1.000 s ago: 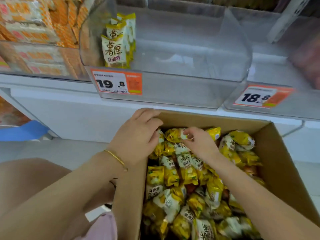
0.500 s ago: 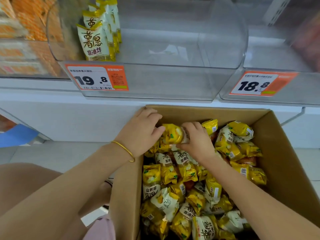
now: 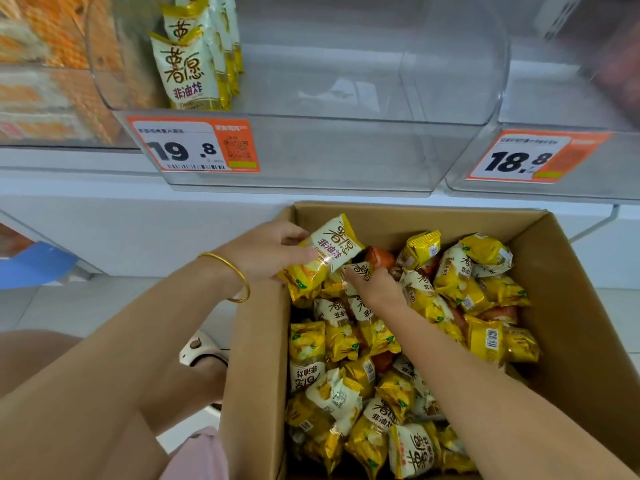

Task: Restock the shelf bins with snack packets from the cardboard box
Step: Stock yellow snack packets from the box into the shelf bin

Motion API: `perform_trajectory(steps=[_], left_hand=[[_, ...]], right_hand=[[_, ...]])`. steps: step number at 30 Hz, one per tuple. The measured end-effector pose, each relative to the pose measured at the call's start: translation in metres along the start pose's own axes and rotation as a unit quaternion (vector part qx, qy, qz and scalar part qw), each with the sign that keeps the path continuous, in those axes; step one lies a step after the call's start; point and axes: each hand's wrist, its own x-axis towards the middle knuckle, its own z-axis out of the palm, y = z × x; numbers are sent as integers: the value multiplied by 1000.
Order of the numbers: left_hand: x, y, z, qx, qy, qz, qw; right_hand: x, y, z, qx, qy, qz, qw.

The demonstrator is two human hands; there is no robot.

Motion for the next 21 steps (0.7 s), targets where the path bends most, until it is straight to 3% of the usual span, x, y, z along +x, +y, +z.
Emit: perform_trajectory(steps=[3, 7, 9, 14, 17, 21], left_hand=[[-1, -3, 0, -25, -7, 0, 1000], [-1, 0, -2, -35, -15, 15, 999], [-4, 3, -3, -43, -20, 27, 999], [-14, 7, -6, -16, -3, 71, 997], [-27, 10, -9, 1, -1, 108, 994], [-51, 26, -22, -61, -38, 204, 976]], right_hand=[[3, -1, 7, -6, 65, -4, 998], [-19, 9, -9, 95, 128, -124, 979], [-41, 12, -30, 127, 121, -173, 969], [-104, 14, -96, 171, -35, -231, 957], [-122, 4, -114, 263, -137, -296, 908], [-142, -48, -124, 277, -202, -397, 851]])
